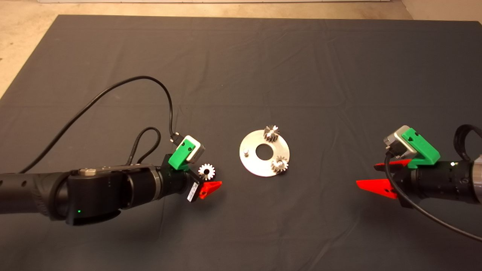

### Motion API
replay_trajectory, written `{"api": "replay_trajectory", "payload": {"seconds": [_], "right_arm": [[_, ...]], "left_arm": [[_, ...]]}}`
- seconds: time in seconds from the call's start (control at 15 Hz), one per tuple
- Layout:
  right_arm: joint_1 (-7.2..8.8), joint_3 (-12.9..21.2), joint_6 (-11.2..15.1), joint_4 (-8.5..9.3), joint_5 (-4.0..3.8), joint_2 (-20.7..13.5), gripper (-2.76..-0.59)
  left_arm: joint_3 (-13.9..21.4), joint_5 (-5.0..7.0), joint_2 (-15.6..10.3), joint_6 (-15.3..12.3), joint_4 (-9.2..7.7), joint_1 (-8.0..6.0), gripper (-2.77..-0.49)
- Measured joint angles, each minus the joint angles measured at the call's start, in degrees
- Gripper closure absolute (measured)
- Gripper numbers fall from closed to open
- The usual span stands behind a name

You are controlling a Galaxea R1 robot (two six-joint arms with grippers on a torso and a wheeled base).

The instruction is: Install three planetary gears onto the carrier pins

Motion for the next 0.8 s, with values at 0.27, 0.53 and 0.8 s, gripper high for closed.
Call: {"api": "replay_trajectory", "payload": {"seconds": [0.27,0.53,0.8], "right_arm": [[0.00,0.00,0.00,0.00,-0.01,0.00,-1.78],[0.00,0.00,-0.02,0.00,0.01,0.00,-1.78],[0.00,0.00,-0.02,0.00,0.00,0.00,-1.78]], "left_arm": [[0.00,-1.41,0.01,0.00,1.65,1.31,-2.53],[0.00,-1.49,0.01,-0.02,2.87,2.37,-2.53],[-0.02,-1.68,0.01,-0.05,4.11,3.43,-2.53]]}}
